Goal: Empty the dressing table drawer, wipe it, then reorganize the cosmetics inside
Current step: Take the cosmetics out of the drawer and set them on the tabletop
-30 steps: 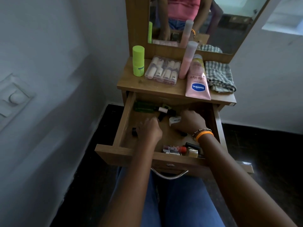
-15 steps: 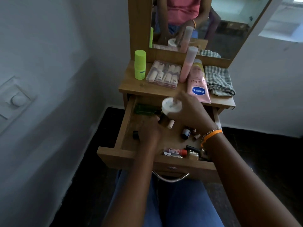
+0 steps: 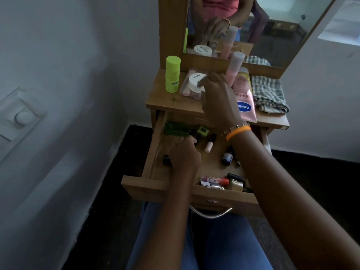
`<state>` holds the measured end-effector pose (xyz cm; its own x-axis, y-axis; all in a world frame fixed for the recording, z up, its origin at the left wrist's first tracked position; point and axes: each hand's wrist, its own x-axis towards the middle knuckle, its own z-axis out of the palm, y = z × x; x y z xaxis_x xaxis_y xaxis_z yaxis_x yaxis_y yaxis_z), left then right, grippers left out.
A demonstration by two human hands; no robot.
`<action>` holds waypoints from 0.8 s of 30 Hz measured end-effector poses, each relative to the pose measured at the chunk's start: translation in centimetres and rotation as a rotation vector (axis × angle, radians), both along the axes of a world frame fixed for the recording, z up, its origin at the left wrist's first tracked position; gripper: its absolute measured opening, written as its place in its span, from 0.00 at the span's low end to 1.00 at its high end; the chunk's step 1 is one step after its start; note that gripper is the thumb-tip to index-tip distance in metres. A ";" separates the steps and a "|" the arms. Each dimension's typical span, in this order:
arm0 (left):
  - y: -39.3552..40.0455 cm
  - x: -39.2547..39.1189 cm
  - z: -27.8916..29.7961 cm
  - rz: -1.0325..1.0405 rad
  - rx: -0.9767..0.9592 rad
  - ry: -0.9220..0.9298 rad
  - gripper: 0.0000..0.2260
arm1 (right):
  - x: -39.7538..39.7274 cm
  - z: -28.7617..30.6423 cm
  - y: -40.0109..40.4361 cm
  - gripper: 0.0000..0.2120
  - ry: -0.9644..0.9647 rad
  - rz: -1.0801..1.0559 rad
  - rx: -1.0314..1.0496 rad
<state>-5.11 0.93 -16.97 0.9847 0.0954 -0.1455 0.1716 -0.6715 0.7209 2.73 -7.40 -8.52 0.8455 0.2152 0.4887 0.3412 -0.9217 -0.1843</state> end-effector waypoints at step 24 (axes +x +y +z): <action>-0.4 -0.1 2.1 0.180 -0.213 -0.294 0.14 | -4.2 -1.6 -2.3 0.08 0.163 0.081 0.503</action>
